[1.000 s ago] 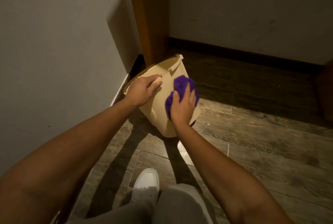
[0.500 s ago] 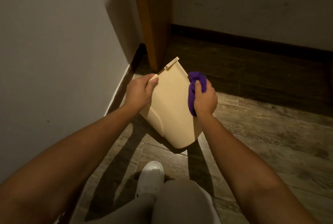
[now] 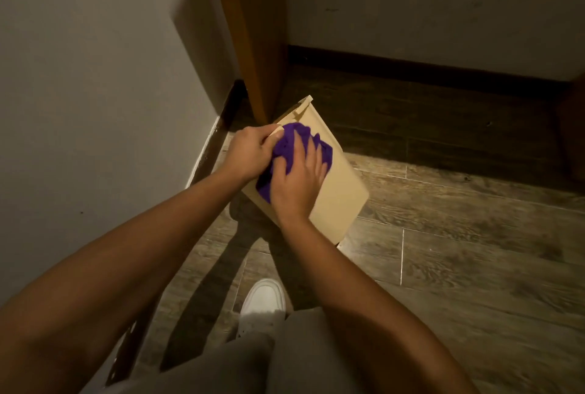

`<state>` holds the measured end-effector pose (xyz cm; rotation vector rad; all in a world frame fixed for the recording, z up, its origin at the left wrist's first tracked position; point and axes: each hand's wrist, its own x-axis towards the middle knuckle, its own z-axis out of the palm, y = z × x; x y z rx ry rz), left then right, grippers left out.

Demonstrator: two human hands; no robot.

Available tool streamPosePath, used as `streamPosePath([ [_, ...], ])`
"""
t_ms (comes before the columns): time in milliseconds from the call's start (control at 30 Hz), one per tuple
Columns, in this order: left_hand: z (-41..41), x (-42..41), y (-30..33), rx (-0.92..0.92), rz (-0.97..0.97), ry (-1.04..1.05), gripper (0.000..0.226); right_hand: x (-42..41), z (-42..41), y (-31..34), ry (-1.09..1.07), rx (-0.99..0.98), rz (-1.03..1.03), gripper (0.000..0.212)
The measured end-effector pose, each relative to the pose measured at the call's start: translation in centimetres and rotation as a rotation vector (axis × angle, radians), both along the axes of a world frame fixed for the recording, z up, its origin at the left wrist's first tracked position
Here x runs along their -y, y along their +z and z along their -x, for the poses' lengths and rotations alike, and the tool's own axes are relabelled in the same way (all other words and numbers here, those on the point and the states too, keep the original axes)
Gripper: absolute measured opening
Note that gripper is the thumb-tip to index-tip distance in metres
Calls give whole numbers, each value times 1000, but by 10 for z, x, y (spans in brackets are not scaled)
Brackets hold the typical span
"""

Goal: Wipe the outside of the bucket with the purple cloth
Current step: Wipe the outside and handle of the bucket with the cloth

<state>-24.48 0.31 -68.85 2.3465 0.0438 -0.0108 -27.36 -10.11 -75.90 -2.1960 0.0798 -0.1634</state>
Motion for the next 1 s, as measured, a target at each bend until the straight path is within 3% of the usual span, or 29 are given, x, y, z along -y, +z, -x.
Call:
streamPosePath([
  [200,15,-3,2,-1,9,57,35,39,-51,-13,-35,-81,45,53],
  [333,14,2,6,-31,30,130,41,85,-58,-32,-198,-234,36,44],
  [467,-9,5,24,-116,-5,104,51,105,-50,-31,-209,-278,84,41],
  [567,-19,8,34,-186,-4,23,58,95,-43,-2,-82,-181,-42,54],
  [633,-19,9,37,-212,13,-29,53,92,-43,27,87,-121,-46,74],
  [733,-19,14,44,-205,21,-107,51,96,-51,74,362,-98,174,92],
  [833,-22,20,49,-245,38,-186,67,102,-66,102,541,-185,427,90],
  [933,-18,18,47,-344,168,-204,79,106,-80,112,594,-361,439,85],
  [1000,-13,13,47,-368,191,-229,82,106,-87,111,590,-358,474,80],
])
